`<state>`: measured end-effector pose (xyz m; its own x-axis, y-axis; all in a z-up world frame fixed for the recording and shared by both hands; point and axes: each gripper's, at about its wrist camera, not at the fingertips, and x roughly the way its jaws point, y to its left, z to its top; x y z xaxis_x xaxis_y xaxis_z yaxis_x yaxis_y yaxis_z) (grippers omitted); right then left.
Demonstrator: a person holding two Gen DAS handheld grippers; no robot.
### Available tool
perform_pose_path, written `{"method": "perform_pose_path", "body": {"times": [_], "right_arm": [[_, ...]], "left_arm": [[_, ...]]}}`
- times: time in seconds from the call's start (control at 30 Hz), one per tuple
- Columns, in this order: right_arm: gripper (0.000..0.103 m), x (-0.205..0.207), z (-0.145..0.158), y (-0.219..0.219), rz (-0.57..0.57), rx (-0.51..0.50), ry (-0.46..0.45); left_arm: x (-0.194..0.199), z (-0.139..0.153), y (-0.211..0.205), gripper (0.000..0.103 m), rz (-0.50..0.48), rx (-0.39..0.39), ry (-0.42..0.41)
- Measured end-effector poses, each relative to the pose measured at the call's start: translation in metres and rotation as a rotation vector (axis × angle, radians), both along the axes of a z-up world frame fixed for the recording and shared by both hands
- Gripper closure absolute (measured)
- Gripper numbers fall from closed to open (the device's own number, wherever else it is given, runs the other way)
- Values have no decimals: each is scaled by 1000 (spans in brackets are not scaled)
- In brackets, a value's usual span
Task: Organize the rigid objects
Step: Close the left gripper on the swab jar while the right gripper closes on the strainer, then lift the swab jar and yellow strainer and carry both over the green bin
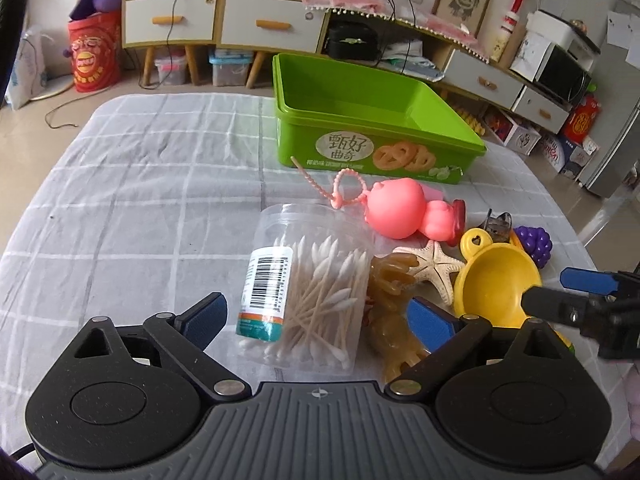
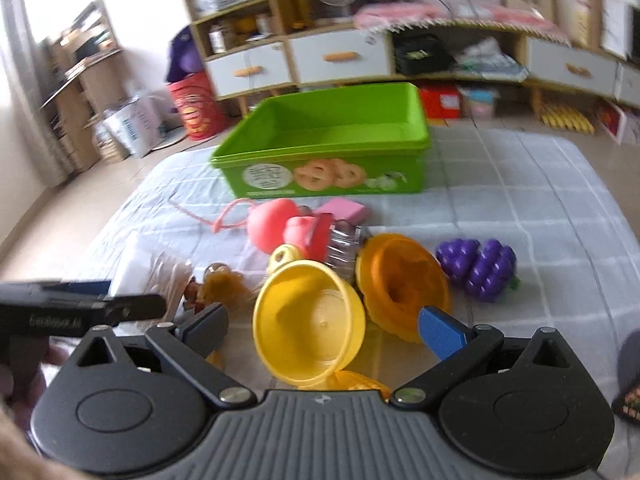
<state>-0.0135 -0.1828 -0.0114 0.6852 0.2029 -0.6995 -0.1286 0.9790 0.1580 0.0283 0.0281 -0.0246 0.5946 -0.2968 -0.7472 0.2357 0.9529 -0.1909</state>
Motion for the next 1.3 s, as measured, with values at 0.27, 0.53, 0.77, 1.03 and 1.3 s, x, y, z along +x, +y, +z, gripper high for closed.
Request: {"method": "perform_pose_path", "body": {"times": [0.27, 0.53, 0.77, 1.03, 1.3], "right_arm": [[21, -2, -14, 26, 127, -156, -35], [22, 0, -39, 46, 177, -302, 10], [34, 1, -46, 51, 169, -382, -11], [49, 4, -43, 47, 147, -364, -17], [49, 4, -31, 41, 126, -282, -28]], "left_arm": [[4, -11, -1, 21, 5, 3, 2], [5, -14, 2, 28, 33, 2, -9], [6, -15, 0, 29, 42, 6, -17], [6, -13, 2, 29, 56, 3, -20], [5, -7, 3, 30, 53, -19, -38]]}}
